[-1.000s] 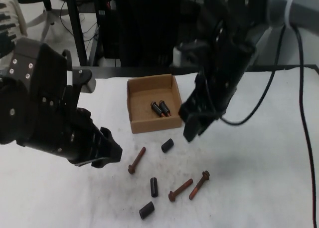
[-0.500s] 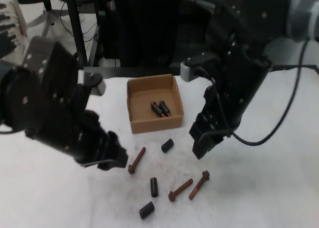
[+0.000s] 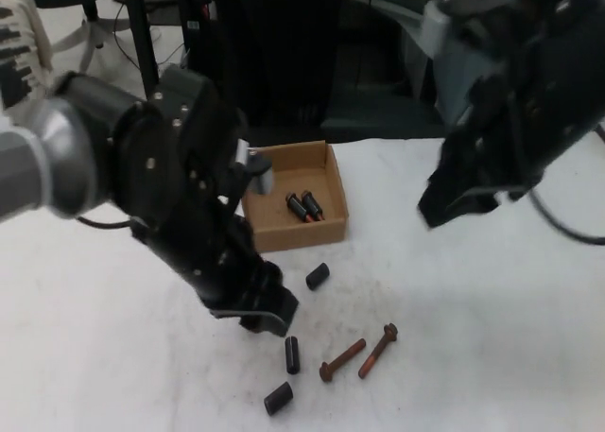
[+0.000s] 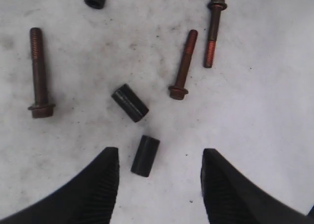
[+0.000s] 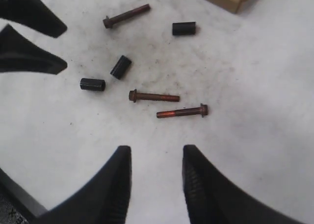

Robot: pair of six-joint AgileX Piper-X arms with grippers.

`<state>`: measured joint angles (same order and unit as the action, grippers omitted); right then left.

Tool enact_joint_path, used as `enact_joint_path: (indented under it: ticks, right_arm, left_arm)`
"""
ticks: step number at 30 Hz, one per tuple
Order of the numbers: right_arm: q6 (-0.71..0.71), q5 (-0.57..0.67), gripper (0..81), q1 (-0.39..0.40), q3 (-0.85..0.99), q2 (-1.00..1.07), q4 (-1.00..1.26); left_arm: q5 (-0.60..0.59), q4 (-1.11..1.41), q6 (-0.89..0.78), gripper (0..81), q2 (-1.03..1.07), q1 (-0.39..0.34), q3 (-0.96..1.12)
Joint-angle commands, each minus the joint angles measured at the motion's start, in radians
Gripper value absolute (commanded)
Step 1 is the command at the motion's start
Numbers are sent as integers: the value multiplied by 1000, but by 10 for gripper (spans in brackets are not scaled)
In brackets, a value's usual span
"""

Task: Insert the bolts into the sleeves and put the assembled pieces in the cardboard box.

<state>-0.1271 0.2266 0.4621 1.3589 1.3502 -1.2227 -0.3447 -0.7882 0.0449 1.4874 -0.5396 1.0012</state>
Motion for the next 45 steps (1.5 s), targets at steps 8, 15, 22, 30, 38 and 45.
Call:
enact_joint_path:
  ticks: [8, 15, 22, 30, 38, 45]
  right_arm:
    - [4, -27, 329, -199, -26, -107, -51]
    - [27, -56, 329, -336, -202, -107, 47]
    - [31, -43, 329, -436, -290, -107, 70]
    - [17, -2, 329, -453, -296, -107, 81]
    - [16, 49, 329, -453, -296, -107, 81]
    - [16, 72, 329, -453, -296, -107, 72]
  left_arm:
    - [47, 43, -15, 478, 110, -153, 164]
    - [47, 26, -23, 478, 165, -163, 203]
    - [44, 97, -23, 478, 245, -187, 213]
    - [44, 148, -7, 478, 339, -246, 253]
    - [82, 148, 8, 478, 408, -273, 348]
    - [133, 54, 100, 478, 494, -271, 429]
